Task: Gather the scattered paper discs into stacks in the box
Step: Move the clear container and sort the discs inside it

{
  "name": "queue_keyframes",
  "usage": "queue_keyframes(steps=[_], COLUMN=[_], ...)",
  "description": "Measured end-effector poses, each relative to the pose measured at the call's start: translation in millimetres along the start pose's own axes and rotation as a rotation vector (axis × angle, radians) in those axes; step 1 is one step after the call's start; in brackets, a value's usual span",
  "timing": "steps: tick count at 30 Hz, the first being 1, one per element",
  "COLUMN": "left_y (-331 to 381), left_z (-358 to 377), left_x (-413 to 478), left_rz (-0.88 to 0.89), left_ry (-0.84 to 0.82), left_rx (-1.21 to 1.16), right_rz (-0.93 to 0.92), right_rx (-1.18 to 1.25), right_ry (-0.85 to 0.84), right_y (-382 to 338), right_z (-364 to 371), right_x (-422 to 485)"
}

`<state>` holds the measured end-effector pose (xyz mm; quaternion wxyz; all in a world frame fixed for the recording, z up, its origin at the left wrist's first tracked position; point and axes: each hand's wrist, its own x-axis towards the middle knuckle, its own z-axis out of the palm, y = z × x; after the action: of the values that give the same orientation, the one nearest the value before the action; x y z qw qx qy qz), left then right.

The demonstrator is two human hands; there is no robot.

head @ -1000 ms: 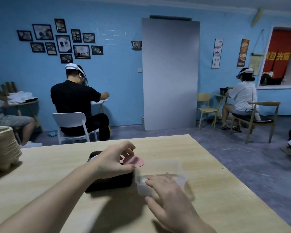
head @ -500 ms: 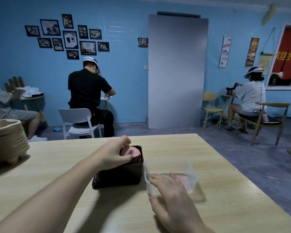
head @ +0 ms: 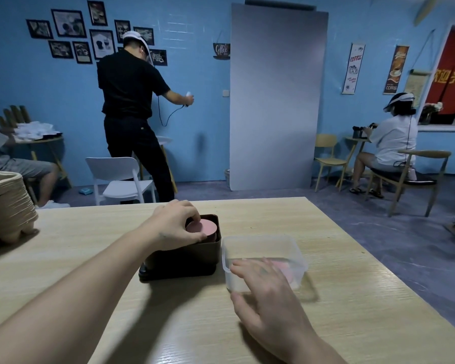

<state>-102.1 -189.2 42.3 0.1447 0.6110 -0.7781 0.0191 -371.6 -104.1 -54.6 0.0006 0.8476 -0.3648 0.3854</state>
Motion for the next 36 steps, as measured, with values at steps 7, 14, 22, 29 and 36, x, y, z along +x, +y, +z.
queue_keyframes(steps=[7, 14, 22, 29, 36], left_y=[5.2, 31.1, 95.8, 136.6, 143.7], left_z=[-3.6, -3.9, 9.1, 35.2, 59.0], left_x=[0.8, -7.8, 2.1, 36.0, 50.0], left_rz=[-0.031, 0.108, 0.266, 0.264, 0.309], left_ry=[-0.026, 0.189, 0.021, -0.227, -0.452], left_rx=[0.025, -0.116, -0.257, -0.264, -0.159], right_rz=[-0.006, -0.014, 0.088, 0.21, 0.231], right_rx=[-0.009, 0.003, -0.024, 0.001, 0.096], right_ry=[-0.009, 0.008, 0.006, 0.007, 0.02], right_y=[0.5, 0.6, 29.5, 63.8, 66.9], right_z=[0.5, 1.0, -41.8, -71.0, -65.0], right_x=[0.1, -0.9, -4.8, -26.3, -28.8])
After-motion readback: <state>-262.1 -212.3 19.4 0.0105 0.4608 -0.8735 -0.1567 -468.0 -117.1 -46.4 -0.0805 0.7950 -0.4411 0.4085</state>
